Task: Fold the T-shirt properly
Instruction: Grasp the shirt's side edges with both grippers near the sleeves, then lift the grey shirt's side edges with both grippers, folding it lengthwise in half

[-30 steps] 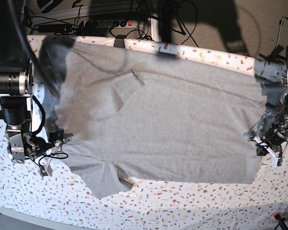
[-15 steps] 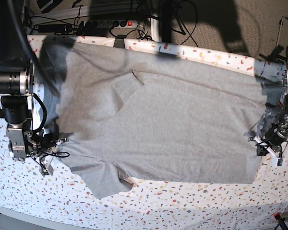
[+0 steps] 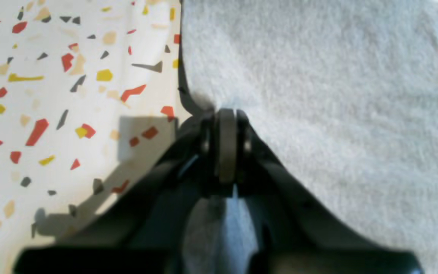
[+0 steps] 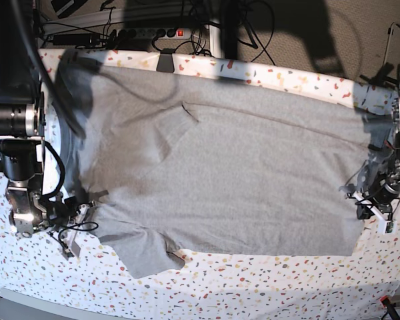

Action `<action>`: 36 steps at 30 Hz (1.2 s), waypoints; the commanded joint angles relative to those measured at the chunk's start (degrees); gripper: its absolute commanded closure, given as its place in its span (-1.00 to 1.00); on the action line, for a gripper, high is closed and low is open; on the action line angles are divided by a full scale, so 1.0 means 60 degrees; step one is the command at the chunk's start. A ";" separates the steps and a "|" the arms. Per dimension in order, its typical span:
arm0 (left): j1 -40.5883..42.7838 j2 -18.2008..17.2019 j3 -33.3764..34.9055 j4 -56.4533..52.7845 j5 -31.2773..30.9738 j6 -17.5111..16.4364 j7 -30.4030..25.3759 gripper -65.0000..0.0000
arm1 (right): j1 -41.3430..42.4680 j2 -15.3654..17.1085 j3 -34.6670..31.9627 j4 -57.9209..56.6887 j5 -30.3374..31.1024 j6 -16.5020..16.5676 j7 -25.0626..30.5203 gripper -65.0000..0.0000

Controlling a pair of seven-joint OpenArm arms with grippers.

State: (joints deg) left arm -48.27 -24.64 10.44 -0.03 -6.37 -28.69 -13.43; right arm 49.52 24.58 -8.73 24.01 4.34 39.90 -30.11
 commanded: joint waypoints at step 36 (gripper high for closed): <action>0.0423 -0.0841 -0.0047 0.0044 -0.0780 -0.1885 -0.0200 1.00 | -0.7424 0.0554 0.2892 1.1799 0.3574 0.0017 -0.2907 1.00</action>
State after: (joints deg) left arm -43.88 -28.71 10.37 -0.01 -10.22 -39.66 -13.19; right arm 3.75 26.98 8.16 93.73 25.10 39.79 -48.56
